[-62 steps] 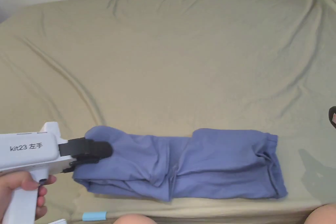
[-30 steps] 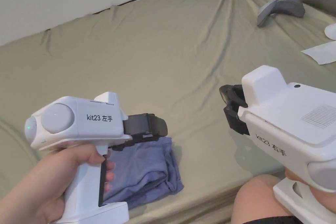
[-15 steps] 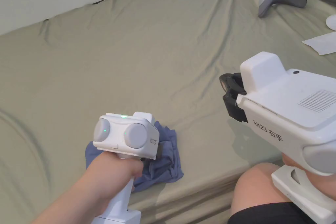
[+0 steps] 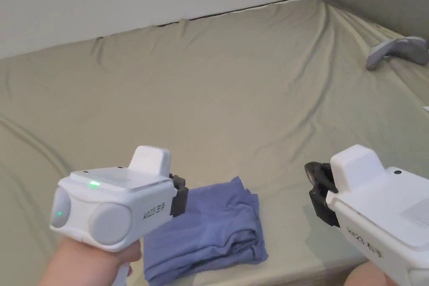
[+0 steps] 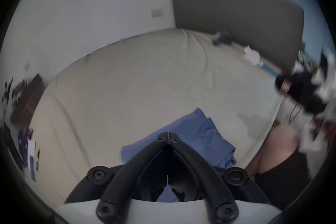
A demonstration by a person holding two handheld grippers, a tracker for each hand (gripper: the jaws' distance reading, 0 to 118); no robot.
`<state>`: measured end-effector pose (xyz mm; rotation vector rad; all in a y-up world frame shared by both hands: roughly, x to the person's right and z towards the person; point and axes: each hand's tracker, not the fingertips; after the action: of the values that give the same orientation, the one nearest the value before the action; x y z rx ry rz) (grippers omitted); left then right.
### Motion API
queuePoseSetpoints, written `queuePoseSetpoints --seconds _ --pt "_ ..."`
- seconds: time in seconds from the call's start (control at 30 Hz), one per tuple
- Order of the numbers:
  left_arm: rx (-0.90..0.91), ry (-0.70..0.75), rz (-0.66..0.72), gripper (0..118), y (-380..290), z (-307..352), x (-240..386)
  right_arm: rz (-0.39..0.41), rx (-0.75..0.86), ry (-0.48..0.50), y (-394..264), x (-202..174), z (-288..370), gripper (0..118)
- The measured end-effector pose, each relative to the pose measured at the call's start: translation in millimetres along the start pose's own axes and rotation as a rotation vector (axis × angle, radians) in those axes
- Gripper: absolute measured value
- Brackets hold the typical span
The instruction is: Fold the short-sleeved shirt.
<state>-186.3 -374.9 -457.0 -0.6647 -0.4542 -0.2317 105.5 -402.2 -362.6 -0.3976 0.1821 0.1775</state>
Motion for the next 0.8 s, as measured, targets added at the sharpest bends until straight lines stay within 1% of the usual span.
queuePoseSetpoints --seconds 0.07,0.13,0.17,0.2,0.23,0.27,0.3,0.33,0.4,0.43,0.53,0.57,0.6,0.63,0.67,0.7,0.73,0.77,0.8 --pt "0.045 -0.009 0.075 0 -11 26 -30 0.010 -0.001 0.064 11 -17 -14 0" --pt "0.050 -0.028 0.109 0 -23 41 -55 0.027 0.024 0.168 24 -27 -35 0" --pt "0.058 -0.050 0.143 0 -32 47 -68 -0.096 -0.101 0.248 30 -30 -54 0" --pt "0.063 -0.063 0.177 0 -39 51 -78 -0.227 -0.205 0.351 32 -33 -73 0" --pt "0.057 -0.075 0.211 0 -47 49 -89 -0.214 -0.139 0.370 35 -36 -91 0" --pt "0.050 -0.095 0.265 0 -55 48 -99 -0.273 -0.239 0.443 33 -42 -112 0" --pt "0.045 -0.121 0.314 0 -63 47 -108 -0.308 -0.312 0.466 31 -52 -134 0" --pt "0.040 -0.143 0.359 0 -70 45 -115 -0.327 -0.332 0.464 29 -57 -147 0" --pt "0.029 -0.185 0.447 0 -82 41 -124 -0.400 -0.408 0.574 20 -57 -175 0" --pt "0.015 -0.200 0.485 0 -86 38 -128 -0.432 -0.441 0.580 15 -59 -184 0" --pt "-0.001 -0.269 0.558 0 -95 30 -138 -0.474 -0.565 0.527 -9 -46 -203 0" --pt "-0.007 -0.283 0.587 0 -97 28 -141 -0.507 -0.592 0.513 -19 -41 -204 0" --pt "-0.020 -0.311 0.605 0 -98 25 -145 -0.608 -0.608 0.542 -31 -29 -207 0" --pt "-0.029 -0.340 0.619 0 -97 23 -148 -0.737 -0.611 0.579 -44 -15 -208 0" --pt "-0.031 -0.367 0.647 0 -98 20 -152 -0.819 -0.612 0.584 -54 -5 -208 0" --pt "-0.032 -0.390 0.665 0 -97 16 -157 -0.801 -0.611 0.554 -61 3 -207 0" --pt "-0.040 -0.391 0.661 0 -95 11 -161 -0.762 -0.604 0.566 -61 1 -210 0" --pt "-0.048 -0.407 0.664 0 -95 3 -168 -0.734 -0.586 0.602 -60 3 -210 0" --pt "-0.065 -0.448 0.676 0 -94 -5 -171 -0.731 -0.585 0.606 -57 2 -212 0"
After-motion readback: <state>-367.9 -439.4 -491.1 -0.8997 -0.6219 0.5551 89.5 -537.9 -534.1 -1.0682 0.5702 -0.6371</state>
